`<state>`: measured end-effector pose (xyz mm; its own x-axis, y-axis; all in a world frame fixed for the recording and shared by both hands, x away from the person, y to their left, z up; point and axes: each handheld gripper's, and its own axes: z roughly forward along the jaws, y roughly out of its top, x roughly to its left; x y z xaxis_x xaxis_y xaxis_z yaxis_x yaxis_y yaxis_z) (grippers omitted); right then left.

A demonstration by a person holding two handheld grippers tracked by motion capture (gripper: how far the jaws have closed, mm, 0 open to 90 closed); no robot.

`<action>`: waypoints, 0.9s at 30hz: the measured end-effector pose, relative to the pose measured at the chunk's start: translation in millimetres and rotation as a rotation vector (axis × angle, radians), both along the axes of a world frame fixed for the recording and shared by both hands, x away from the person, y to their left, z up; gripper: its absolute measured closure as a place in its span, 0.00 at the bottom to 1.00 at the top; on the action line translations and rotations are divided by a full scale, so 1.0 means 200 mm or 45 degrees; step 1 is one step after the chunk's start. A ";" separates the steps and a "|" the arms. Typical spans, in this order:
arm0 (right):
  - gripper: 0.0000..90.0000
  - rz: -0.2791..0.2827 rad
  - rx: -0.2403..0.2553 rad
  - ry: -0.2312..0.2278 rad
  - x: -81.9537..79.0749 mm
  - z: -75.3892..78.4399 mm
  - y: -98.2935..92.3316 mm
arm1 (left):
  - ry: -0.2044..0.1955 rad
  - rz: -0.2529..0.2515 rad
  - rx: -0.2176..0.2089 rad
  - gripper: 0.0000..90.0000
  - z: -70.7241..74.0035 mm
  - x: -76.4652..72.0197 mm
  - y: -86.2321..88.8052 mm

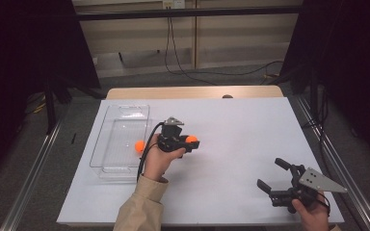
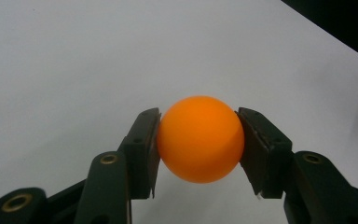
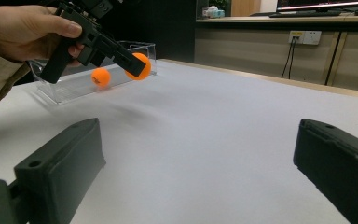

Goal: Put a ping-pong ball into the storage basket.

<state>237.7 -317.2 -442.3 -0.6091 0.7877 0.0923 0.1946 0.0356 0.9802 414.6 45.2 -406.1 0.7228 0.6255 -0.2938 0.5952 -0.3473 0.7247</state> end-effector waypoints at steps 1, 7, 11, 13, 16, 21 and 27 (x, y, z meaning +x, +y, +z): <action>0.01 0.000 0.000 0.000 0.00 0.00 0.00 | 0.000 -0.003 0.002 0.57 0.00 0.00 0.00; 0.01 0.000 -0.002 -0.001 0.00 0.00 0.00 | -0.002 0.013 -0.001 0.57 0.01 0.00 0.02; 0.01 0.000 0.000 0.000 0.00 0.00 0.00 | 0.001 0.017 0.001 0.57 0.01 0.00 0.03; 0.01 0.000 0.000 -0.001 0.00 0.00 0.00 | -0.001 0.017 0.001 0.57 0.01 0.01 0.03; 0.01 0.000 0.000 0.000 0.00 0.00 0.00 | 0.001 0.019 0.003 0.57 0.01 0.01 0.04; 0.01 0.000 0.001 0.001 0.00 0.00 0.00 | 0.002 0.020 0.005 0.57 0.02 0.01 0.05; 0.01 0.001 -0.001 -0.002 0.00 0.00 0.00 | 0.001 0.038 -0.011 0.57 0.03 0.01 0.07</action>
